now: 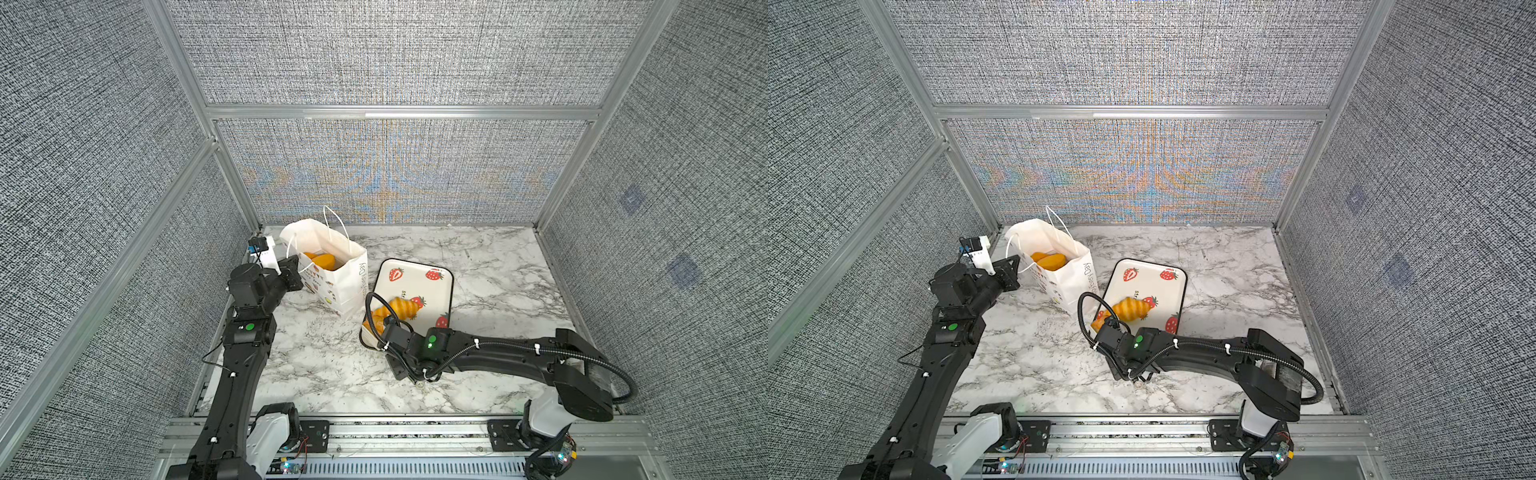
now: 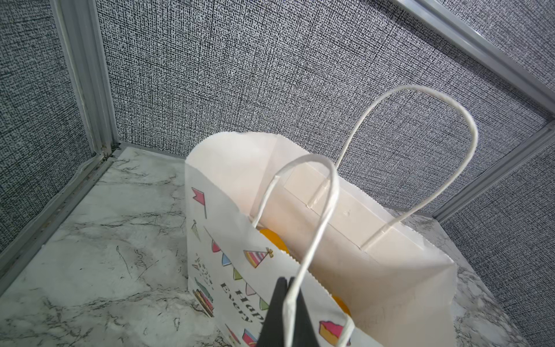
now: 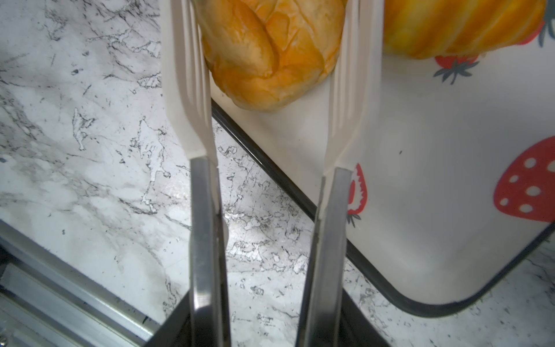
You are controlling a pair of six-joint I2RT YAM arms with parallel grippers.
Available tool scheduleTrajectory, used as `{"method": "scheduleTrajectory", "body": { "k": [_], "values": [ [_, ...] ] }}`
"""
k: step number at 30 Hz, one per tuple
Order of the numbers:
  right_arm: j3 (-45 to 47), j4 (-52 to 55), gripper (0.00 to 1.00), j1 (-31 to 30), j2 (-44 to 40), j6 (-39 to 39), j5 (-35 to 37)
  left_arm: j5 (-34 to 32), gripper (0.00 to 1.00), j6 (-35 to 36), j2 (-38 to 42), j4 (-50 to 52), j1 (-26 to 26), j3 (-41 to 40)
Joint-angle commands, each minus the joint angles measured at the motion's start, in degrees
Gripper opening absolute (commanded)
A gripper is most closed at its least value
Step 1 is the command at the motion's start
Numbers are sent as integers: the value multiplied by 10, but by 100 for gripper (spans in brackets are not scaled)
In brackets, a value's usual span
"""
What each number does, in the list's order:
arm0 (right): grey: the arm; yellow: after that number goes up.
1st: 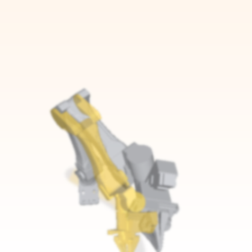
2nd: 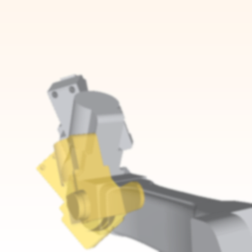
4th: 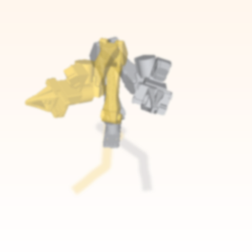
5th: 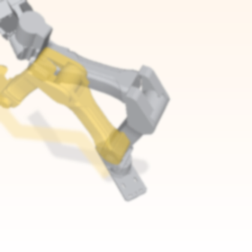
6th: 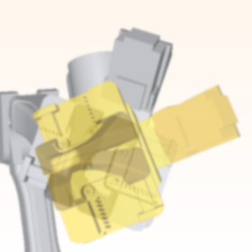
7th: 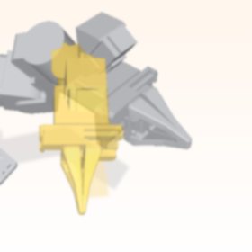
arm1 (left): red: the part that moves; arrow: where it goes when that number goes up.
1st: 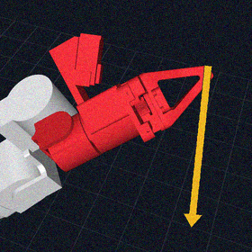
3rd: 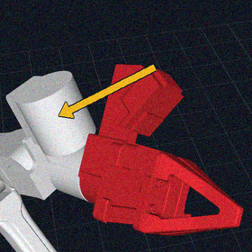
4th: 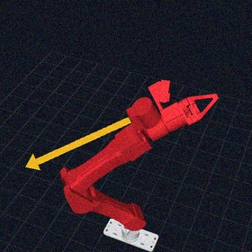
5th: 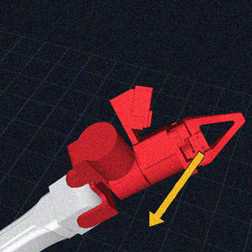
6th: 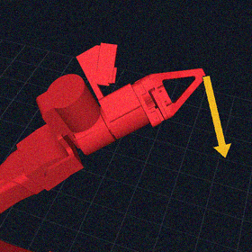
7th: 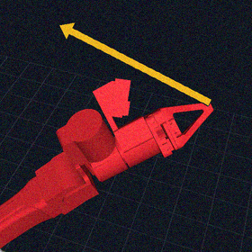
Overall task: Pack bread into a paper bag
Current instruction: Pick up the bread from the tray.
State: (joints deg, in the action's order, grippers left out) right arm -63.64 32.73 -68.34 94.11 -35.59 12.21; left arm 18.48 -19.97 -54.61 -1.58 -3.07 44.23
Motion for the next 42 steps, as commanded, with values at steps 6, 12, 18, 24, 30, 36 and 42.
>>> {"method": "scheduleTrajectory", "body": {
  "k": [6, 12, 18, 24, 30, 36, 42],
  "values": [
    [16, -9, 41, 0, -24, -9, 9, 3, 0, 0, -2, -10, 0, -1],
    [29, -7, 39, 1, -52, -15, 28, 3, 0, -1, -4, -11, 0, -1],
    [34, -2, 39, 7, -77, -16, 44, 5, 0, -2, -7, -11, 0, -1],
    [42, 2, 39, 22, -100, -14, 55, 6, 0, -2, -7, -11, 0, -2],
    [45, 7, 39, 44, -127, -6, 66, 5, 0, -2, -7, -11, 0, -1],
    [18, 19, 39, 62, -149, 14, 88, 6, 0, -2, -6, -11, 0, -1],
    [-17, 24, 39, 72, -167, 36, 110, 6, 0, -2, -6, -11, 0, 0]
  ]
}}
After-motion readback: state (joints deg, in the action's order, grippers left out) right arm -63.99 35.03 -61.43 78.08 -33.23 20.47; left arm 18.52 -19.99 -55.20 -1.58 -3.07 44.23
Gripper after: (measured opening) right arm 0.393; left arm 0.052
